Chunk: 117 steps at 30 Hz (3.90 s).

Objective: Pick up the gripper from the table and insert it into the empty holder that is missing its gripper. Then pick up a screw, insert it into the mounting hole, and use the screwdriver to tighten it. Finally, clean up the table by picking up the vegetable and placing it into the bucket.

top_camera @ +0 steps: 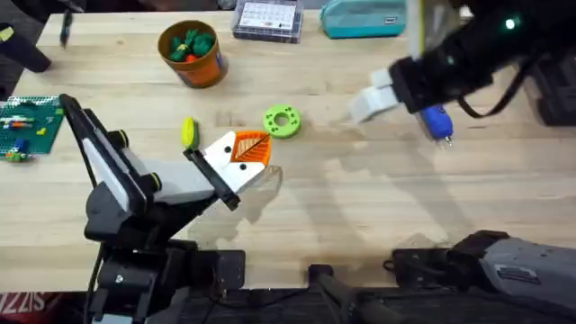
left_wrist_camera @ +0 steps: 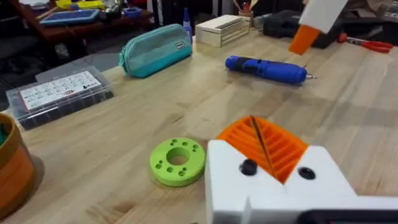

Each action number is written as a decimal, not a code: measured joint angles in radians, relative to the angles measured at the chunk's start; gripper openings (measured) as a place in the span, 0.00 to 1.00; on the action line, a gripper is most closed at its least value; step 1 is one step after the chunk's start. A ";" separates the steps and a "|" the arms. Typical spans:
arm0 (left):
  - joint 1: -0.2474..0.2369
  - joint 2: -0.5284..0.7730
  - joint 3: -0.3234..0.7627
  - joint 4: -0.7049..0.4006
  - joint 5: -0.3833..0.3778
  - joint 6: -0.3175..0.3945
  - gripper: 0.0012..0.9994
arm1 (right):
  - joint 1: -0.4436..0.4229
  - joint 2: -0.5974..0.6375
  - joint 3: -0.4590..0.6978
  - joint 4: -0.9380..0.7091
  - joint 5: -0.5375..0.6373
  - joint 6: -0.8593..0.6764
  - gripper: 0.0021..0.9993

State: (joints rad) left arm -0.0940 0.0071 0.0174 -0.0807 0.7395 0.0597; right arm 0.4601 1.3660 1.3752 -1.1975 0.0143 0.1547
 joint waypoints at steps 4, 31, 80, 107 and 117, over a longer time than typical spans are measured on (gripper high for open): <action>0.000 0.000 0.000 0.000 0.000 0.000 0.01 | -0.109 -0.016 -0.089 0.032 0.000 -0.020 0.99; 0.000 0.000 0.000 0.000 0.000 0.000 0.01 | -0.554 0.392 0.017 0.386 -0.007 -0.554 0.98; 0.000 0.000 0.000 0.000 0.000 0.000 0.01 | -0.567 0.671 0.143 0.367 -0.011 -0.634 0.02; 0.000 0.000 0.000 0.000 0.000 0.000 0.01 | -0.400 -0.030 0.133 0.058 -0.009 -0.471 0.00; 0.000 0.000 0.000 0.000 0.000 0.000 0.01 | -0.194 -0.427 -0.120 0.257 -0.012 -0.358 0.00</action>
State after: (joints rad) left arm -0.0940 0.0071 0.0174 -0.0803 0.7395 0.0597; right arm 0.2660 0.9391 1.2550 -0.9406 0.0025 -0.2038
